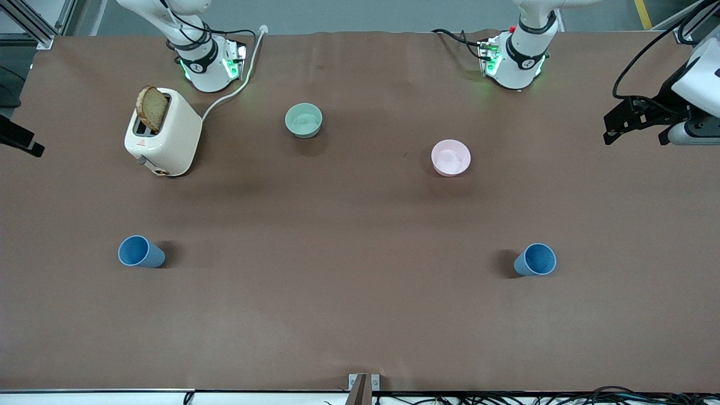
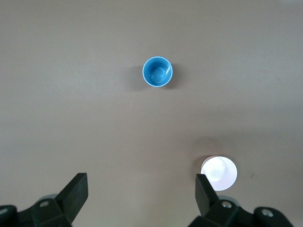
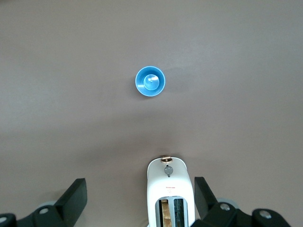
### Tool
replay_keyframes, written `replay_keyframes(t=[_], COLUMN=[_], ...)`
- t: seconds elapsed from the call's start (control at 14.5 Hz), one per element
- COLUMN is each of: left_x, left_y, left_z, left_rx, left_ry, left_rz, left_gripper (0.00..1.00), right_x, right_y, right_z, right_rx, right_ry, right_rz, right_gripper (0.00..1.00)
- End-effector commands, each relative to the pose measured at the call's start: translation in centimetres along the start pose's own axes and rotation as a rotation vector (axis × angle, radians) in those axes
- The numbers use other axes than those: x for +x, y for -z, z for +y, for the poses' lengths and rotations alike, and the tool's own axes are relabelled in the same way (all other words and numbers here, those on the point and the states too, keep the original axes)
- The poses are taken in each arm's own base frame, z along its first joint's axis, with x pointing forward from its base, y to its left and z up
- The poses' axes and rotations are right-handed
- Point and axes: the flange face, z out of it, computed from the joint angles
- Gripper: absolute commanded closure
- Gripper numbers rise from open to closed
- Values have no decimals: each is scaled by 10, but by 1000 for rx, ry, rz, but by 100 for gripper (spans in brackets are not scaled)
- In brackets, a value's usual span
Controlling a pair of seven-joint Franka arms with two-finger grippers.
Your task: Stack blue cups with both arms
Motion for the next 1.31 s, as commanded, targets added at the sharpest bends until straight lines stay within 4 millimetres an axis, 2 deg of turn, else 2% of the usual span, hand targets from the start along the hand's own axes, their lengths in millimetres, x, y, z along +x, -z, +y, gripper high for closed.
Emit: replay_keyframes(t=[0.0, 0.28, 0.34, 0.41, 0.62, 0.9, 0.97, 1.1, 1.17, 1.24], left_x=[6, 15, 22, 35, 71, 90, 93, 105, 110, 115], left_y=[0, 5, -7, -29, -97, -205, -237, -283, -299, -314], left_z=[-2, -6, -11, -27, -33, -37, -50, -52, -50, -51], left_rx=[22, 17, 13, 1, -5, -15, -20, -35, -41, -47], left_ry=[-17, -10, -7, 22, 27, 30, 51, 78, 79, 86], left_rz=[-1, 14, -6, -26, -11, 15, 17, 37, 34, 31], left_gripper=[0, 0, 0, 0, 0, 0, 0, 0, 0, 0], right_x=[-4, 2, 2, 2, 2, 2, 1, 2, 6, 17], right_y=[7, 8, 8, 8, 7, 6, 5, 4, -1, -17], right_z=[2, 1, 0, -1, 1, 1, 1, 3, 4, 4], right_rx=[-14, -15, -18, -19, -18, -16, -16, -7, -8, -8], right_ry=[-4, -6, -7, -9, -6, -7, -7, -10, -11, -10], right_rz=[9, 18, 18, 19, 16, 10, 7, 7, 6, -11], right_gripper=[0, 0, 0, 0, 0, 0, 0, 0, 0, 0])
